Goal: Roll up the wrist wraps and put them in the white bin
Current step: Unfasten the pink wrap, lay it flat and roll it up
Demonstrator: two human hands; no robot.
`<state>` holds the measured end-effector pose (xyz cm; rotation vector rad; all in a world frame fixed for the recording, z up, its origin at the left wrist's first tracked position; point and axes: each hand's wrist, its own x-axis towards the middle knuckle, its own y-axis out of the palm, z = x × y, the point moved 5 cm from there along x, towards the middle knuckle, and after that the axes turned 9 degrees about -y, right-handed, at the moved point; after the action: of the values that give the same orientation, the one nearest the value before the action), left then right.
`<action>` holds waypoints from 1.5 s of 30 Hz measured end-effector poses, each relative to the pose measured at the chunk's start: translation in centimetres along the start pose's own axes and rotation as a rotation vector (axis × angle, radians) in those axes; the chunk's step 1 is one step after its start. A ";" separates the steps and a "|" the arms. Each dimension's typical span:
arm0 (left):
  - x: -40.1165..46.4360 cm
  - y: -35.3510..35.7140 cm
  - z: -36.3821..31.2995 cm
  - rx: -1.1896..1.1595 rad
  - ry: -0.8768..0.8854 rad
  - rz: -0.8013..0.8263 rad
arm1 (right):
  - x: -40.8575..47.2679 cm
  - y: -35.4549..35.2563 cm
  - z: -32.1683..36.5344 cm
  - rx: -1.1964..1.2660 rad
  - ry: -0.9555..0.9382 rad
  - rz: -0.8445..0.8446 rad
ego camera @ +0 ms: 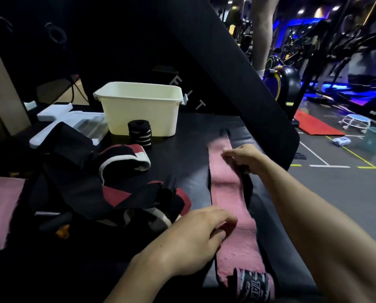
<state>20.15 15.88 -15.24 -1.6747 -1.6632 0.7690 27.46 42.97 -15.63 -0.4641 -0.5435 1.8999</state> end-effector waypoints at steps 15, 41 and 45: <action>-0.5 0.8 0.3 0.071 0.055 0.039 | -5.7 -0.7 3.0 -0.552 -0.035 0.278; -1.7 1.6 -3.8 0.089 0.132 -0.079 | -5.2 -2.4 1.8 -0.432 -0.463 -0.215; -2.7 2.2 -5.0 0.061 0.158 -0.223 | -11.2 -2.5 2.1 -0.490 -0.596 -0.076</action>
<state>25.39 13.05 -13.97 -1.4388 -1.6632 0.5596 32.31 33.14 -11.68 -0.1675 -1.4159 1.8136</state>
